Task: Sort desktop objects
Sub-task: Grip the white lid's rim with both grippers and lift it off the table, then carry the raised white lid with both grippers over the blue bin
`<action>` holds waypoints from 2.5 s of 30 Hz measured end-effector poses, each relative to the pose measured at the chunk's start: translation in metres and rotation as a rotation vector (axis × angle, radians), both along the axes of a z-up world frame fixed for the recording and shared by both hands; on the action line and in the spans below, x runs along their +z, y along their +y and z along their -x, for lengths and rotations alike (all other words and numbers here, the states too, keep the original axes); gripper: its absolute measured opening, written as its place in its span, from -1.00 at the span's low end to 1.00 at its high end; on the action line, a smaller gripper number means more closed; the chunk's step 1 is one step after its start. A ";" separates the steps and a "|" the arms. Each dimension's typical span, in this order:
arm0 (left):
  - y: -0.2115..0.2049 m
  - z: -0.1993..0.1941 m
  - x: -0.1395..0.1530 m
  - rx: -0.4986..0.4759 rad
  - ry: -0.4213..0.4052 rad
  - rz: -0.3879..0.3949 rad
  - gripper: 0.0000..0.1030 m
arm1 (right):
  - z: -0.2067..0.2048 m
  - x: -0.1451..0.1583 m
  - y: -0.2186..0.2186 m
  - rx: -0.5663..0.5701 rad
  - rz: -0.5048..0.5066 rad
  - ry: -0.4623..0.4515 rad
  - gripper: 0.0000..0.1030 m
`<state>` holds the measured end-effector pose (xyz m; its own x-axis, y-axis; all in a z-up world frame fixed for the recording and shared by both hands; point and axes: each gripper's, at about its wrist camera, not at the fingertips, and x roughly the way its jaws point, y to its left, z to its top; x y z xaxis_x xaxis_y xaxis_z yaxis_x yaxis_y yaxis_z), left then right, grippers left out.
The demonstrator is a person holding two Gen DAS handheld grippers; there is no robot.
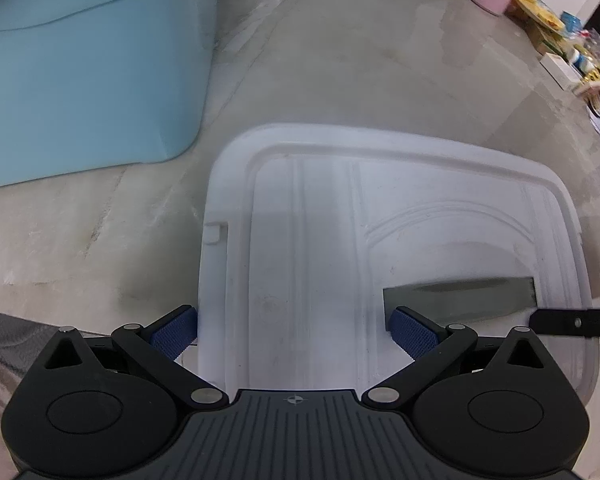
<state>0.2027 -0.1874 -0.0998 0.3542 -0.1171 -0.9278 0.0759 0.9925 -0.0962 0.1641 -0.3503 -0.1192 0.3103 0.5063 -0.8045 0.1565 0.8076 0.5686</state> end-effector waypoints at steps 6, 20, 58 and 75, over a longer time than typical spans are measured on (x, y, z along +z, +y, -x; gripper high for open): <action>0.028 0.009 0.000 0.054 0.023 0.103 1.00 | -0.004 0.000 0.000 0.009 -0.002 0.010 0.92; 0.037 0.022 -0.032 0.061 0.044 0.283 1.00 | 0.001 0.000 -0.004 0.045 0.015 -0.003 0.92; 0.030 0.122 0.069 0.100 -0.244 0.201 1.00 | 0.072 0.070 0.001 0.095 0.088 -0.289 0.96; 0.125 0.218 0.098 0.158 -0.295 0.204 1.00 | 0.125 0.093 0.088 0.151 0.084 -0.339 0.96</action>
